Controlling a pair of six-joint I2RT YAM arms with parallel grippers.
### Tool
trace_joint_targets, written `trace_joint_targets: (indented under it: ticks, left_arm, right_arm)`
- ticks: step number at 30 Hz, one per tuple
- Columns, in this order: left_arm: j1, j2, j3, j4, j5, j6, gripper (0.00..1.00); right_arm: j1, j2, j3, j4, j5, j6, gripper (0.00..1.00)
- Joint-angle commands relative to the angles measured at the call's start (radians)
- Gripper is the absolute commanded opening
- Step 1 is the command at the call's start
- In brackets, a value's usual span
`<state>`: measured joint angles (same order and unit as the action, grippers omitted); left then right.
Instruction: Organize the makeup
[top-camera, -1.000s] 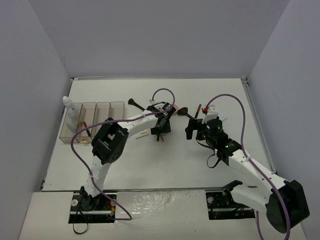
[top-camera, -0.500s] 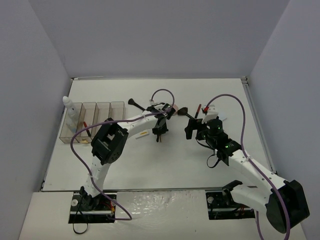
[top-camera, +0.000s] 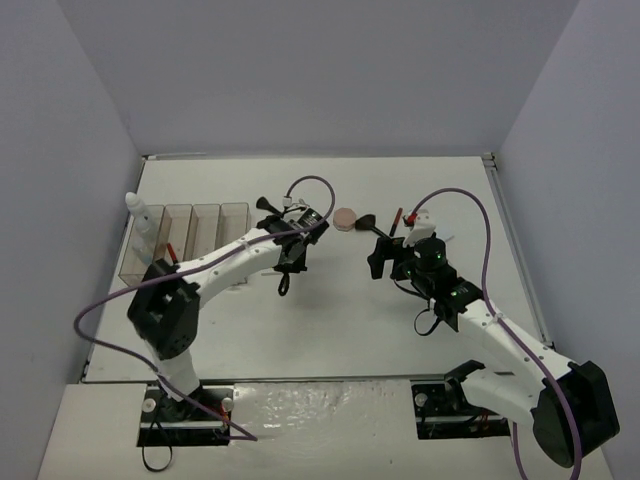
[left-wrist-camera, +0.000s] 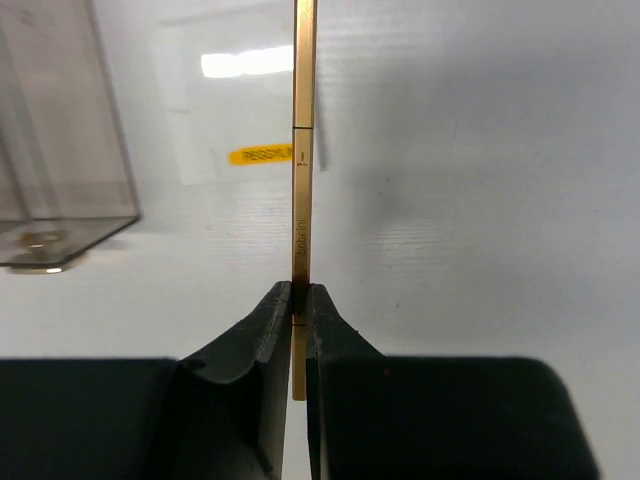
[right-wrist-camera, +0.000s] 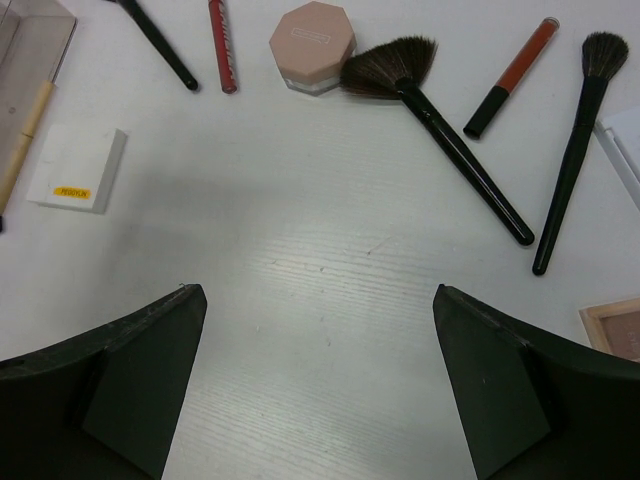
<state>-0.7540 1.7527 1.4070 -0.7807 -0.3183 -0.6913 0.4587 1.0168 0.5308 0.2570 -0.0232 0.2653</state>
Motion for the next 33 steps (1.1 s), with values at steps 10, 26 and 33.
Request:
trace_joint_targets:
  ticks: [10, 26, 33]
  left_arm:
    - [0.541, -0.277, -0.047, 0.071, 0.038, 0.539, 0.0]
    - [0.838, -0.004, 0.025, 0.162, 0.125, 0.655, 0.04]
    - [0.837, -0.034, 0.017, 0.155, 0.122, 0.622, 0.54]
  right_arm:
    - [0.0, -0.031, -0.004, 0.077, -0.036, 0.006, 0.94]
    - [0.0, -0.006, -0.002, 0.089, -0.062, 0.005, 0.95]
    - [0.013, 0.05, 0.033, 0.083, -0.066, -0.023, 0.91]
